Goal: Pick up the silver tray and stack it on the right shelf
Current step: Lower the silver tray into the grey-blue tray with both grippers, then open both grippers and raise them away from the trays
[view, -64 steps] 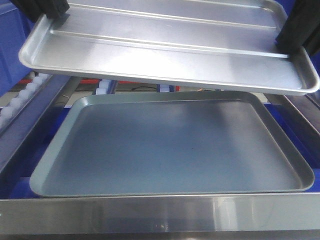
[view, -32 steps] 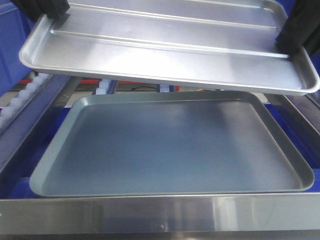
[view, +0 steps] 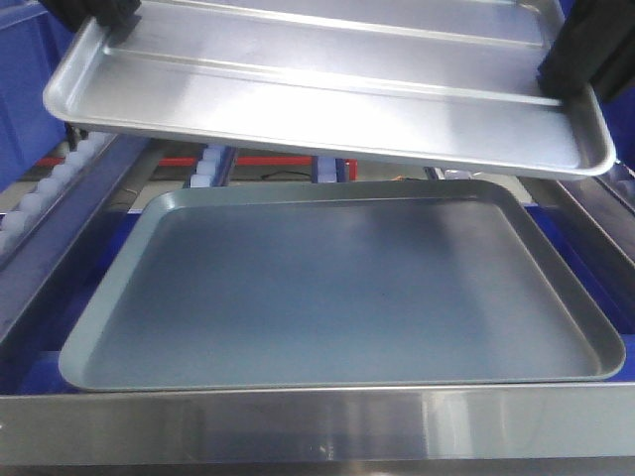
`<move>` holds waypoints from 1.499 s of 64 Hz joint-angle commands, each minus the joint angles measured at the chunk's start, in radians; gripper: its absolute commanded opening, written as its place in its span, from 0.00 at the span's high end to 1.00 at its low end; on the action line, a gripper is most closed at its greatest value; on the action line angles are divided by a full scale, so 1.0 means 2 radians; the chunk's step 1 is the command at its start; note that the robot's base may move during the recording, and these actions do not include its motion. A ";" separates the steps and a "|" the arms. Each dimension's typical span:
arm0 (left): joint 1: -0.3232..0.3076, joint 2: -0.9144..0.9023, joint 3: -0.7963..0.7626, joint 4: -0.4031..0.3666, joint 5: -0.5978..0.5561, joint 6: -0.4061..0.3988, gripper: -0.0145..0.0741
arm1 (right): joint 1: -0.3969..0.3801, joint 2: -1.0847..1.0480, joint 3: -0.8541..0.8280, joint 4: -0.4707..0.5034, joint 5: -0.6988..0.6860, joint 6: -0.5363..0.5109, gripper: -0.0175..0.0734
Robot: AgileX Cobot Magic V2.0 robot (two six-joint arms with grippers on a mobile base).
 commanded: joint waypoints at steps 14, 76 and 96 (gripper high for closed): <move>0.002 0.003 -0.015 0.053 -0.062 0.005 0.94 | -0.008 0.016 -0.057 -0.063 0.006 -0.045 0.75; 0.055 0.209 -0.015 0.050 -0.092 -0.009 0.89 | -0.008 0.231 -0.089 -0.132 -0.060 -0.045 0.74; 0.056 0.214 -0.015 0.044 -0.093 -0.009 0.29 | -0.008 0.232 -0.089 -0.132 -0.056 -0.045 0.30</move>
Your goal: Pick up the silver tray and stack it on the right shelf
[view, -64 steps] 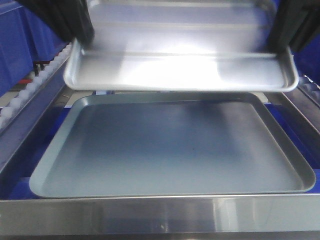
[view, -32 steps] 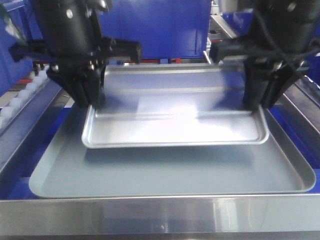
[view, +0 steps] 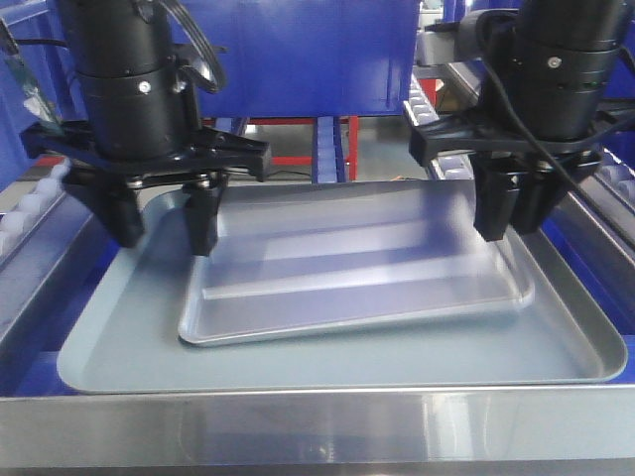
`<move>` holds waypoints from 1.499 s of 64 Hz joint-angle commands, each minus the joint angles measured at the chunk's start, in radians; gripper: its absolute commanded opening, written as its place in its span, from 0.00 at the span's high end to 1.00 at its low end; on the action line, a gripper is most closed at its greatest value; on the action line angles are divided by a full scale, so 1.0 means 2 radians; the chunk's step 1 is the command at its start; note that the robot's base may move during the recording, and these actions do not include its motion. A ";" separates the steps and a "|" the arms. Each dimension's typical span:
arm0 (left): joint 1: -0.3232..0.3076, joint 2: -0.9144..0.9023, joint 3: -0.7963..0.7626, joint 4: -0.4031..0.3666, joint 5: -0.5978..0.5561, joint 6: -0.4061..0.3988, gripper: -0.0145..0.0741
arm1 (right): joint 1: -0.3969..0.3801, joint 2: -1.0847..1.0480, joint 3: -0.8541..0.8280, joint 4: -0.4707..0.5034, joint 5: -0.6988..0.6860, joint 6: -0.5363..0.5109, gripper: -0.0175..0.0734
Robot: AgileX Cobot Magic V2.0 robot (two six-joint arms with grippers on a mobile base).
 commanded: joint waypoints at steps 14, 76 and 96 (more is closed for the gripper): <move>-0.002 -0.028 -0.014 0.011 0.004 0.001 0.29 | -0.004 -0.029 -0.015 -0.014 0.005 -0.008 0.15; -0.056 -0.424 0.341 0.063 -0.271 -0.002 0.94 | -0.002 -0.374 0.226 -0.027 -0.105 -0.008 0.75; -0.056 -0.620 0.409 0.063 -0.265 -0.002 0.95 | -0.002 -0.561 0.318 -0.028 -0.142 -0.026 0.75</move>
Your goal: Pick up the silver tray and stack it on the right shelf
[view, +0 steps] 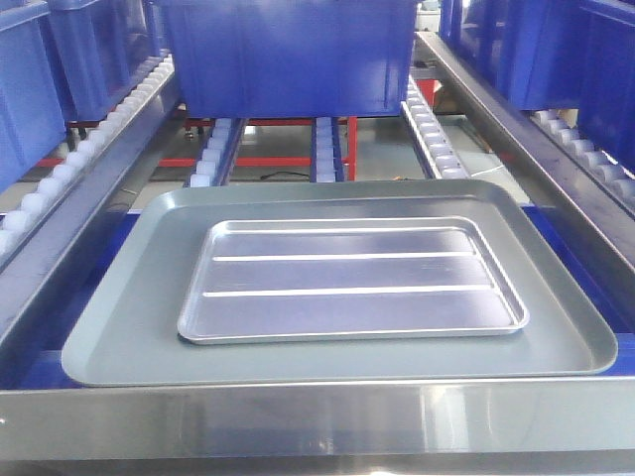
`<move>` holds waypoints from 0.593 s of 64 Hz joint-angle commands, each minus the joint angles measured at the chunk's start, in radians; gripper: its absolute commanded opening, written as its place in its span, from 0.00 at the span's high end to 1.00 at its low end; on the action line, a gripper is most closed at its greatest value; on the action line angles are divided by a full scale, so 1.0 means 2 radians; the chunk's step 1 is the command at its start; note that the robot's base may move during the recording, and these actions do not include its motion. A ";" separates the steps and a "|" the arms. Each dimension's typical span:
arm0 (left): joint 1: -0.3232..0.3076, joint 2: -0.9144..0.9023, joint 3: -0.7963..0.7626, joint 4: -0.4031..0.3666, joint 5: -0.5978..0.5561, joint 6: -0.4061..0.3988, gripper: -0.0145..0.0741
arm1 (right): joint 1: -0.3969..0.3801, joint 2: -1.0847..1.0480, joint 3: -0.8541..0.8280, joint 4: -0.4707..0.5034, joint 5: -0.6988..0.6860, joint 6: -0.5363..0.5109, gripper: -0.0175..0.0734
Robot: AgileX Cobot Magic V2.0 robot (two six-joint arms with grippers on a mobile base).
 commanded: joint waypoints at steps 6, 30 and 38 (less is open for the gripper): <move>-0.004 -0.108 -0.013 0.007 -0.034 -0.002 0.95 | -0.001 -0.099 -0.004 -0.012 -0.040 -0.023 0.75; -0.004 -0.236 -0.013 0.006 -0.033 -0.002 0.95 | -0.001 -0.234 -0.003 -0.012 -0.040 -0.023 0.75; -0.004 -0.236 -0.013 0.006 -0.033 -0.002 0.95 | -0.001 -0.234 -0.003 -0.012 -0.040 -0.023 0.75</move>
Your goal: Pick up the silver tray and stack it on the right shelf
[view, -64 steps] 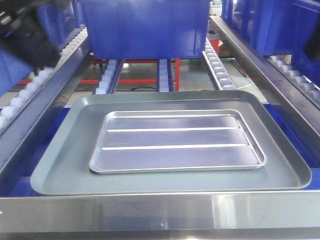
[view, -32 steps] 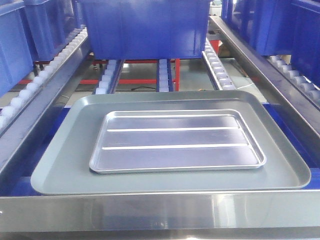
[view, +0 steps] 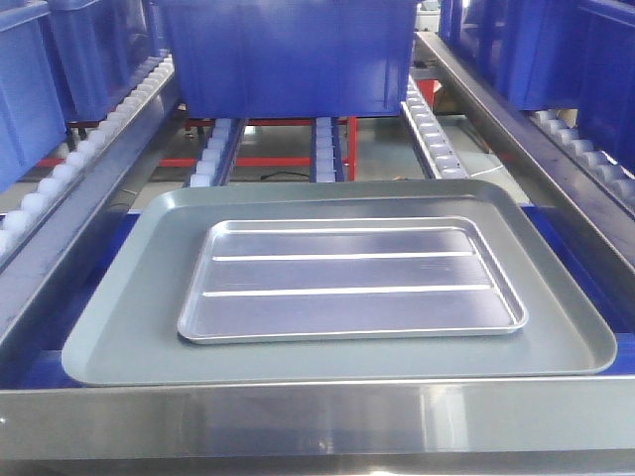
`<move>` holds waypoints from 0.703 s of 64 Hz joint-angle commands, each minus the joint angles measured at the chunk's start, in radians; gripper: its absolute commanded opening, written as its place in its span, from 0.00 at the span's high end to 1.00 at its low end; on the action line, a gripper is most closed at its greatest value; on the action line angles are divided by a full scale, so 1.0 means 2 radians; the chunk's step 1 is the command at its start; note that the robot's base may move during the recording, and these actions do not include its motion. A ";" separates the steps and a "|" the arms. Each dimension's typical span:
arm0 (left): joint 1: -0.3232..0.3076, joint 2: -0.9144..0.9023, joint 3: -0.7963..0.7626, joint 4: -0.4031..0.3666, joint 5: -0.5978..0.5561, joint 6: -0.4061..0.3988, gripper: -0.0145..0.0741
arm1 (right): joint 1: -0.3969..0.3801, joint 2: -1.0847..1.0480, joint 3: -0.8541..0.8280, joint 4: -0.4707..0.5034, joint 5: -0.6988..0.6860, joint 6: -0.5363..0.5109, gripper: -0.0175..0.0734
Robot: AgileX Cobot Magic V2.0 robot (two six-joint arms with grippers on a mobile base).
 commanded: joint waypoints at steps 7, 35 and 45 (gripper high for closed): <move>-0.004 0.005 -0.014 0.006 -0.037 -0.002 0.95 | -0.001 0.006 -0.013 -0.009 -0.040 -0.005 0.75; -0.004 0.005 -0.014 -0.031 -0.030 0.017 0.95 | -0.001 0.006 -0.013 -0.009 -0.040 -0.005 0.75; -0.004 0.005 -0.010 -0.160 -0.009 0.209 0.95 | -0.001 0.006 -0.013 -0.009 -0.040 -0.005 0.75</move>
